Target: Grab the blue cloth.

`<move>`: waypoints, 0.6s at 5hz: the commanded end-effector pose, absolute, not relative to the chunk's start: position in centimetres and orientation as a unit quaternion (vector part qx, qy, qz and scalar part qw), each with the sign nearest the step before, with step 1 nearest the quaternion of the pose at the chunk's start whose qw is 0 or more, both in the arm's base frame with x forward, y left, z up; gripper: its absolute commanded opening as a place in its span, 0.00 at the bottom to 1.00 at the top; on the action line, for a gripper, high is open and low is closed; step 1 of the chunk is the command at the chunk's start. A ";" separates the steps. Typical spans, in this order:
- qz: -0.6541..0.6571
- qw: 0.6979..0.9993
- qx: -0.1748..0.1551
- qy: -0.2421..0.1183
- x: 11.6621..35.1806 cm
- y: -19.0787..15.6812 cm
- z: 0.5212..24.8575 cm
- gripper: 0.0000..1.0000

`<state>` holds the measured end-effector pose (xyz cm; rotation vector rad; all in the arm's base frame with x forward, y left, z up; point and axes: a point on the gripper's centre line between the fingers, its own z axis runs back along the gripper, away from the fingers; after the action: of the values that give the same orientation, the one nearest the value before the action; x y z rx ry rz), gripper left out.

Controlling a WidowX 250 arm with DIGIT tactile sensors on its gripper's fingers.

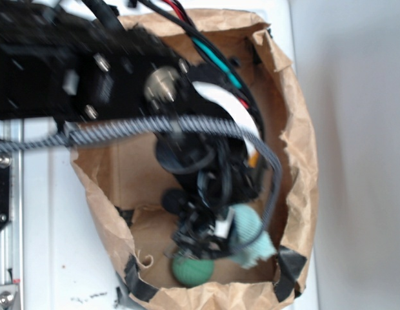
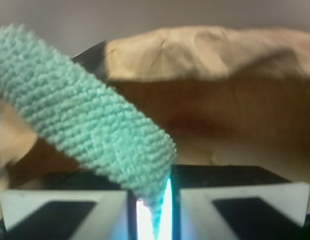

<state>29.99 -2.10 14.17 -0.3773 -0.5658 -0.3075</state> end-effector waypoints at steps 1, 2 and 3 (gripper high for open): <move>-0.100 0.954 -0.077 -0.271 29.4 -0.2 19.4 0.00; -0.075 0.954 -0.037 -0.289 28.5 0.6 20.2 0.00; -0.069 0.954 -0.008 -0.291 27.6 1.1 20.7 0.00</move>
<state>27.48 1.97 18.96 -0.0240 -0.5492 -0.1383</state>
